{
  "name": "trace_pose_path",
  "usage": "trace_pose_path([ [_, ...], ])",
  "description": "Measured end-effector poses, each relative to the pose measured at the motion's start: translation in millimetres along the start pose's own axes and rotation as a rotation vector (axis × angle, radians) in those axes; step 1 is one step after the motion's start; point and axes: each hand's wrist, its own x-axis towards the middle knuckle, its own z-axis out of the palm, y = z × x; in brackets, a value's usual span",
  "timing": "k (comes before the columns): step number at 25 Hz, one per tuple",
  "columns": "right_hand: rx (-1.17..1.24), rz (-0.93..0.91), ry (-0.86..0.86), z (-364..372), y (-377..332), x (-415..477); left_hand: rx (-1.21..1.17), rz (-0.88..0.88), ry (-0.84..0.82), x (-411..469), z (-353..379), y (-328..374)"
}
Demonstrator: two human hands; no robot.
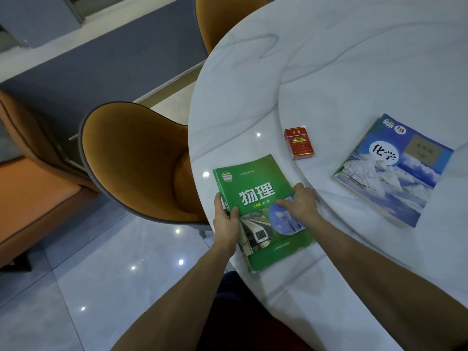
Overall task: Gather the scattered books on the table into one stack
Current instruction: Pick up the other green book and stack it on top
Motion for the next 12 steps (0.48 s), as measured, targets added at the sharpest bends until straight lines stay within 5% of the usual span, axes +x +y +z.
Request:
trace_pose_path([
  [12,0.669,-0.037,0.08,-23,6,-26,-0.068,0.095,-0.121,7,-15,61],
])
